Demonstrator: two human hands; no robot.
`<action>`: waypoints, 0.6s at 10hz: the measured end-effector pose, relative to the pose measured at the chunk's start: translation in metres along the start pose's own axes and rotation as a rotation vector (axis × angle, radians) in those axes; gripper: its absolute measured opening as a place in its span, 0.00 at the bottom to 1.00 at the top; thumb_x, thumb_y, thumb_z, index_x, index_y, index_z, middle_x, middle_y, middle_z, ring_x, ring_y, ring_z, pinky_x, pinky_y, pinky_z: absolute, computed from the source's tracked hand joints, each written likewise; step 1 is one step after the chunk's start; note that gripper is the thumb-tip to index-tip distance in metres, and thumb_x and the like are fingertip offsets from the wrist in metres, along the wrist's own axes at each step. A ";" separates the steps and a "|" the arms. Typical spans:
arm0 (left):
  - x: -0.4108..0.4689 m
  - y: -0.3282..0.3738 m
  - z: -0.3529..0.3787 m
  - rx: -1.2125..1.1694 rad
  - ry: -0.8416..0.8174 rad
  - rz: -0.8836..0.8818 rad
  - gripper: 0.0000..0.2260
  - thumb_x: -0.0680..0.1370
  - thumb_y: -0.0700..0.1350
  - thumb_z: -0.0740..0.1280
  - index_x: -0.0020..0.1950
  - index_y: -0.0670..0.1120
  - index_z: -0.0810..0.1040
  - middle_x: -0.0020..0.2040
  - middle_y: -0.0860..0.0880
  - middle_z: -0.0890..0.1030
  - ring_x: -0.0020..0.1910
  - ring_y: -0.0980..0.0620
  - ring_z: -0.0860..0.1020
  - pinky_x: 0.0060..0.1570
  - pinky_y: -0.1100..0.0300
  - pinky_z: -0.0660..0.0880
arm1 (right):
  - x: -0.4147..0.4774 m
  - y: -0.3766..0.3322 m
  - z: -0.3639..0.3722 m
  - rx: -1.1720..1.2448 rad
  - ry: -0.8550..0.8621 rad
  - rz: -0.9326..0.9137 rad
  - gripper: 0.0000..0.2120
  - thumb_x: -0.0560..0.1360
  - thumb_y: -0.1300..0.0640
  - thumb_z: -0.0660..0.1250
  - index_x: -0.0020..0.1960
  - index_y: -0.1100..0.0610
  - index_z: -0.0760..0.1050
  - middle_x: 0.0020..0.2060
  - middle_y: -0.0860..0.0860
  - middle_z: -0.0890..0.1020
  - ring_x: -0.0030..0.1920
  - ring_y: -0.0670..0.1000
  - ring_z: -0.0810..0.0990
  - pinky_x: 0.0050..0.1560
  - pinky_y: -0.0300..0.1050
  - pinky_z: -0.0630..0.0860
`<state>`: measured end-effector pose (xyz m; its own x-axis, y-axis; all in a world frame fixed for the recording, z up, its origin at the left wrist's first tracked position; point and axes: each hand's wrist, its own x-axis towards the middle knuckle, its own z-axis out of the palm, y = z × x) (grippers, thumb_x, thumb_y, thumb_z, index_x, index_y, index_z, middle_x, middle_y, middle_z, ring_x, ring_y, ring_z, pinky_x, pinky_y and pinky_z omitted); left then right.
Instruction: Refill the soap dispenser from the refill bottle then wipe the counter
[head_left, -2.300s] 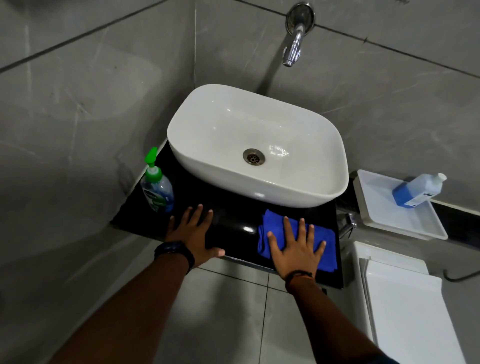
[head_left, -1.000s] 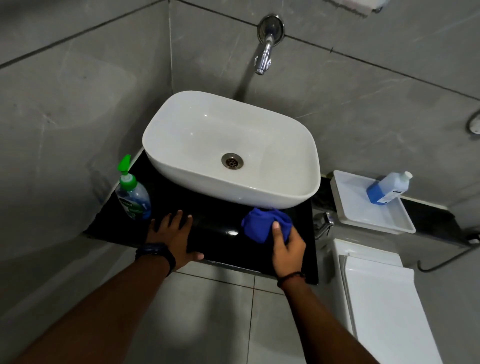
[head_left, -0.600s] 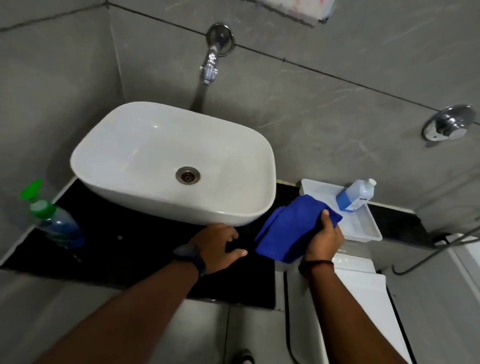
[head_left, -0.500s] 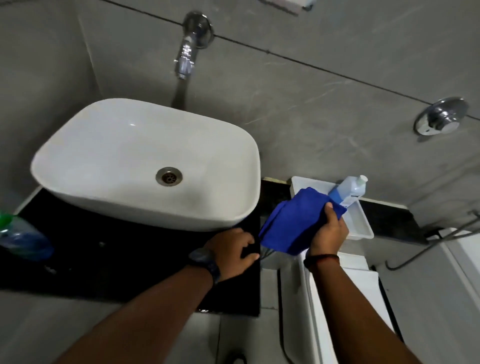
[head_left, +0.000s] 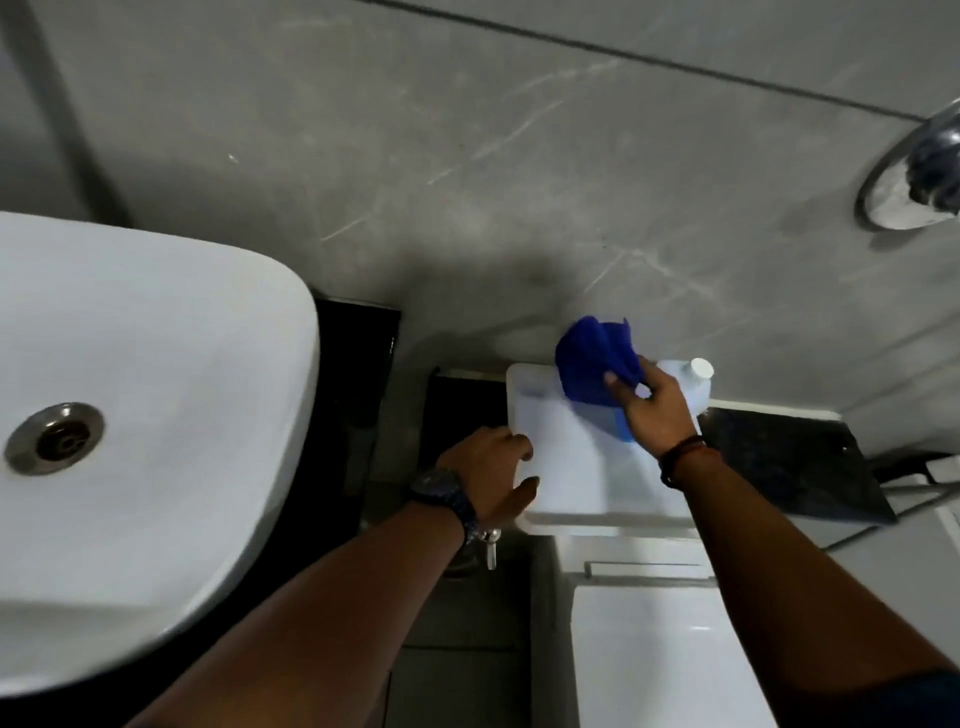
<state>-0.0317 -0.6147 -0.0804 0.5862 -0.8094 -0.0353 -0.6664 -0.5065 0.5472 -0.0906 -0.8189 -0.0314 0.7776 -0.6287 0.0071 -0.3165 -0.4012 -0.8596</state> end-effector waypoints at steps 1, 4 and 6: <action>0.021 -0.012 0.018 0.068 0.005 -0.008 0.25 0.72 0.57 0.66 0.66 0.48 0.67 0.63 0.47 0.71 0.60 0.46 0.70 0.57 0.52 0.70 | 0.005 0.040 0.007 -0.203 -0.079 -0.060 0.13 0.73 0.67 0.68 0.58 0.65 0.76 0.51 0.57 0.79 0.54 0.61 0.77 0.52 0.37 0.67; 0.034 -0.032 0.064 0.302 -0.205 0.062 0.40 0.75 0.64 0.55 0.75 0.43 0.40 0.76 0.45 0.40 0.74 0.49 0.39 0.69 0.55 0.37 | -0.033 0.128 0.014 -0.480 -0.567 0.041 0.22 0.71 0.64 0.70 0.64 0.52 0.75 0.70 0.53 0.69 0.73 0.54 0.59 0.72 0.49 0.58; 0.040 -0.023 0.048 0.277 -0.249 0.033 0.41 0.73 0.66 0.57 0.75 0.43 0.43 0.77 0.44 0.43 0.75 0.48 0.42 0.68 0.55 0.38 | -0.030 0.111 0.022 -0.773 -0.734 0.041 0.25 0.73 0.53 0.66 0.70 0.50 0.68 0.71 0.52 0.67 0.72 0.54 0.62 0.72 0.46 0.58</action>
